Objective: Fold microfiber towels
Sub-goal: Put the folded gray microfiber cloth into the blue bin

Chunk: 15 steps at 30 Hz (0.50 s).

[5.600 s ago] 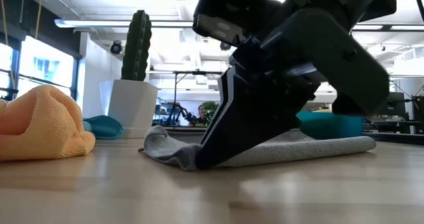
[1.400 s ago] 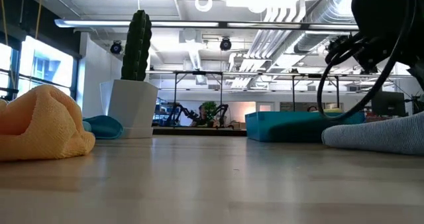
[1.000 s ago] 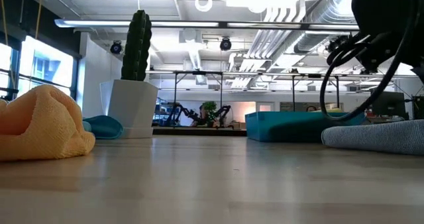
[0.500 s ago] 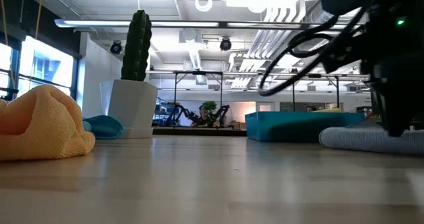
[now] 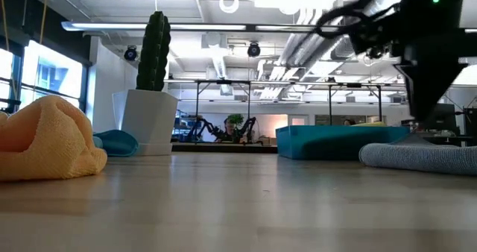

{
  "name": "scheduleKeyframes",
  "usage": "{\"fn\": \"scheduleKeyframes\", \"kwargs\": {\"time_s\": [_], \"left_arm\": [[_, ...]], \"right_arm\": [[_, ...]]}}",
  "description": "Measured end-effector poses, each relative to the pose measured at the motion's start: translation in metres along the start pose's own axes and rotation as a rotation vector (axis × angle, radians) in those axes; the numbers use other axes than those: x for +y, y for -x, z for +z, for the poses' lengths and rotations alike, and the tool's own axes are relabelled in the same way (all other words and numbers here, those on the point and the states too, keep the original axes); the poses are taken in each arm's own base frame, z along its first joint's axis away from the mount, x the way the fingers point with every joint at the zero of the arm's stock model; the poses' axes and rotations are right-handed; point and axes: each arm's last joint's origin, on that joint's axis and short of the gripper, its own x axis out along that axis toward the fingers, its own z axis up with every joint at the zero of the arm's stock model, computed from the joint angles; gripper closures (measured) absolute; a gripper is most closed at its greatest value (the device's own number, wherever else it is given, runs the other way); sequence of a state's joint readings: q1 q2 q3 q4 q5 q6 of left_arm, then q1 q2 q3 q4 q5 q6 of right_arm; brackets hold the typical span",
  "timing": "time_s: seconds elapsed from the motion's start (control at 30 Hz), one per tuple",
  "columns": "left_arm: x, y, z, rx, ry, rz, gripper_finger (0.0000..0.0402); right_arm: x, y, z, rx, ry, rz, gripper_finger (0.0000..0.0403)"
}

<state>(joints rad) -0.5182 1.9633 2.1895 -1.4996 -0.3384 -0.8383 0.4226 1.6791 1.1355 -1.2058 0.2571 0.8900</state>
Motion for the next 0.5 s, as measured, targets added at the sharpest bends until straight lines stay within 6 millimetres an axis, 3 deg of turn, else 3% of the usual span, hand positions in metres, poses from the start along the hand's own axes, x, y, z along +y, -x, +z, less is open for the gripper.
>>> {"fn": "scheduleKeyframes", "kwargs": {"time_s": [0.3, 0.5], "left_arm": [[-0.002, 0.001, -0.003, -0.003, 0.005, 0.004, 0.0312], [-0.001, 0.001, -0.002, -0.005, 0.014, 0.006, 0.0312]], "right_arm": [[-0.009, -0.038, -0.012, 0.141, -0.016, -0.012, 0.0302], [-0.001, -0.058, -0.005, 0.094, -0.016, 0.162, 0.0302]]}}
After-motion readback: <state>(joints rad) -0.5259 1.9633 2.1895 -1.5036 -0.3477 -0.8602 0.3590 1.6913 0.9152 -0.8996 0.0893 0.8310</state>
